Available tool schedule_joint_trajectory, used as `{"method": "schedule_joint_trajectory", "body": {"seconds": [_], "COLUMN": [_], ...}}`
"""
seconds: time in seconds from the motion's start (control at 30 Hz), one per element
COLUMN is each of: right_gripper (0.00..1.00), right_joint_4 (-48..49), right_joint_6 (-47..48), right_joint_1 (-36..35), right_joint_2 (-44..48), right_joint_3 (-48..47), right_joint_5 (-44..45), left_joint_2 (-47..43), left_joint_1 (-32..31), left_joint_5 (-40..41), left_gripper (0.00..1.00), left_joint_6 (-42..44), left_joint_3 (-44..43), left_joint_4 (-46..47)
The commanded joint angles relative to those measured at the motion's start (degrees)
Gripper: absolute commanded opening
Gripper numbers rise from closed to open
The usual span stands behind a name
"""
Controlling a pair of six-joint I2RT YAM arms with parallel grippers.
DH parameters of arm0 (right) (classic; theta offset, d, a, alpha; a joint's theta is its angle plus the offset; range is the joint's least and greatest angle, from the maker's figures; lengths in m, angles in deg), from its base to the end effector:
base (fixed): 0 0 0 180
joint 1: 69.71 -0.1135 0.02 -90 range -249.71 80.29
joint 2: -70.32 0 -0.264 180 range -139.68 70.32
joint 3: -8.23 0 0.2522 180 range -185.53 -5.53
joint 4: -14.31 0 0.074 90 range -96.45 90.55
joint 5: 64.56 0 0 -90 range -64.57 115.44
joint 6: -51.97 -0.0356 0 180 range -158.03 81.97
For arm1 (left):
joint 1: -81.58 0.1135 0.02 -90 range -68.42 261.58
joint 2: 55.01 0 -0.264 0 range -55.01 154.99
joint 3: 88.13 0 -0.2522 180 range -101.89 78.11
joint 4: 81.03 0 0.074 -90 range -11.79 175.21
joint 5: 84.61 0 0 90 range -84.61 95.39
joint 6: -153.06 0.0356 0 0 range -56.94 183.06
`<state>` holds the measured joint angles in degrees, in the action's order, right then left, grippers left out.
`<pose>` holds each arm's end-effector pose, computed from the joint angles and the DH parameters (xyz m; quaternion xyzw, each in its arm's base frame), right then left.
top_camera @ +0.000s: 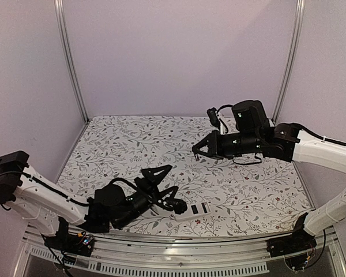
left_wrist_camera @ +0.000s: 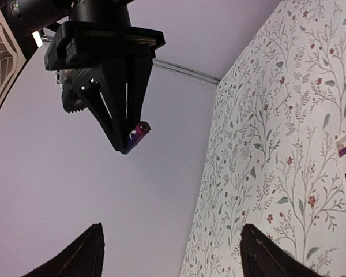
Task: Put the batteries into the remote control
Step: Pass from the right arm to the left
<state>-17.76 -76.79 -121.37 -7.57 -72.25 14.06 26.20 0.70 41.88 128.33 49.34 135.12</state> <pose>0.1876 0.2486 0.3294 -0.1462 0.8484 0.4162 0.2925 0.0651 -0.2722 0.2123 0.5935 0.4068 0.1350 0.6812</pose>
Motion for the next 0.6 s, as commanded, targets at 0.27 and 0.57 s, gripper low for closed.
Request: {"method": "schedule_joint_trajectory", "body": {"seconds": [0.27,0.57], "right_gripper": [0.0,0.0], "right_joint_4": [6.6,6.1], "right_joint_6": [-8.6,-8.6], "right_joint_1": [-0.7,-1.0], "right_joint_2": [-0.2,1.2], "right_joint_3": [4.0,5.3], "right_joint_5": [-3.3,-1.1], "left_joint_2": [26.0,21.1], "left_joint_1": [1.6,2.9], "left_joint_5": [-3.8,-5.0], "left_gripper": [0.76,0.76], "left_joint_6": [40.1,38.7], "left_joint_3": [-4.6,-6.2], "left_joint_4": [55.6,55.6]}}
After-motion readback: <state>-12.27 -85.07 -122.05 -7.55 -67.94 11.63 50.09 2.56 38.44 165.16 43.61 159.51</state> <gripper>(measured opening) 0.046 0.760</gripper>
